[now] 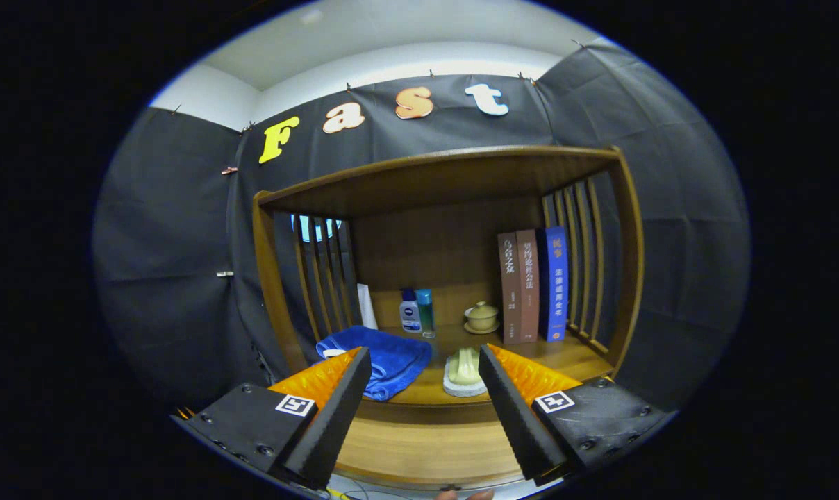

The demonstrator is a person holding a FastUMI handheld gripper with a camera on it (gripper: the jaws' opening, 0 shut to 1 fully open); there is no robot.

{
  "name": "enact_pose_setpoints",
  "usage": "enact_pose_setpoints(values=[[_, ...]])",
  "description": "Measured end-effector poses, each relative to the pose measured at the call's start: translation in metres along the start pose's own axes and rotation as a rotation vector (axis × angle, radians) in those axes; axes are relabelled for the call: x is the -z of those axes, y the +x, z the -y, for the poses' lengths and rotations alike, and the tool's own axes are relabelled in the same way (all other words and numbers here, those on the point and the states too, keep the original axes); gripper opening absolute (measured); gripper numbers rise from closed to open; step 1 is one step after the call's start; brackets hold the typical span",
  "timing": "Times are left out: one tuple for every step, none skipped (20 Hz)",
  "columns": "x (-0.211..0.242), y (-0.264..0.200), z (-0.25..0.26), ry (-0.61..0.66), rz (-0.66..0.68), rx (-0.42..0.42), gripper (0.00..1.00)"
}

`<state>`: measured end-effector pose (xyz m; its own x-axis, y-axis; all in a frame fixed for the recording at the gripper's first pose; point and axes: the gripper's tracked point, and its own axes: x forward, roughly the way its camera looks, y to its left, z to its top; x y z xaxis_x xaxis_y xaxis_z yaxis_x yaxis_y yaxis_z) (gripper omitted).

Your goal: Pull open the drawer, take out the items inside it, and place them on the countertop above the cabinet.

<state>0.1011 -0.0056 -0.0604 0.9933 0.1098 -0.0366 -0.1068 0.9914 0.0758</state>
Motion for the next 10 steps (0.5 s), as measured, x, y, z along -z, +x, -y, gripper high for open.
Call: enact_pose_setpoints(values=[[0.007,-0.012,0.001,-0.015,0.01,0.023,0.99],[0.015,-0.022,-0.003,-0.009,0.019,0.027,0.99],[0.024,-0.032,-0.005,-0.002,0.029,0.03,0.99],[0.033,-0.041,-0.006,0.002,0.04,0.039,0.99],[0.045,-0.05,-0.005,-0.003,0.047,0.044,0.99],[0.058,-0.057,-0.003,-0.013,0.051,0.049,0.99],[0.073,-0.063,-0.002,-0.018,0.043,0.059,0.99],[0.091,-0.067,-0.001,-0.018,0.027,0.064,0.99],[0.108,-0.071,0.001,-0.018,0.011,0.071,0.99],[0.125,-0.073,0.005,-0.017,-0.004,0.081,0.99]])
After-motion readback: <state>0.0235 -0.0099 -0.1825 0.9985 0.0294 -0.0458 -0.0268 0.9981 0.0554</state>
